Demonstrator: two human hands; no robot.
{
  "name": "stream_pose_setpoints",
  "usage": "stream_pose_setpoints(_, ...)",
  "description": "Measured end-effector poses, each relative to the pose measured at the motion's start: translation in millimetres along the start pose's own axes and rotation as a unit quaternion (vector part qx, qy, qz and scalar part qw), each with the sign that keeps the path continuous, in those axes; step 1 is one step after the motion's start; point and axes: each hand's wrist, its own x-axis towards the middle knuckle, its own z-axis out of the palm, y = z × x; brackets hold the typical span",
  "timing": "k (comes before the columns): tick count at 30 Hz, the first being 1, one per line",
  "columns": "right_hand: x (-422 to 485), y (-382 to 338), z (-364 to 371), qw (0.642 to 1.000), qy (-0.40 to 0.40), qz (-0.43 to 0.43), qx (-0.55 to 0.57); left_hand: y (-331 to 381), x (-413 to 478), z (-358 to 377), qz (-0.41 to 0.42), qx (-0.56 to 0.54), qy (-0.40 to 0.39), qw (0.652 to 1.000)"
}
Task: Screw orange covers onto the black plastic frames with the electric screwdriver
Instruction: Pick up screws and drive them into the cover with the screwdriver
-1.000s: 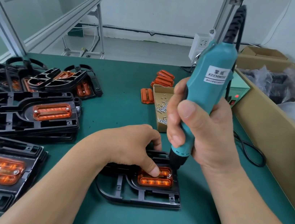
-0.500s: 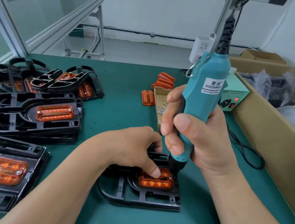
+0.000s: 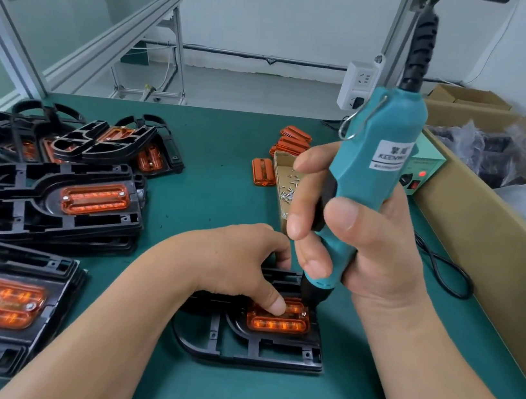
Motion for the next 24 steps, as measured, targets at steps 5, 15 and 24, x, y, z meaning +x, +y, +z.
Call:
stream_pose_setpoints(5,13,2,-3,0.994,0.069,-0.04,0.075,-3,0,0,0.013,-0.01,0.0,1.0)
stream_pose_setpoints(15,6,3,-49,0.884,0.439,-0.063,0.151,-29,-1,-13,0.004,-0.232,0.081,0.969)
stream_pose_setpoints(24,6,13,-59,0.871,0.468,-0.042,0.144,-24,10,-8,0.034,-0.376,0.158,0.912)
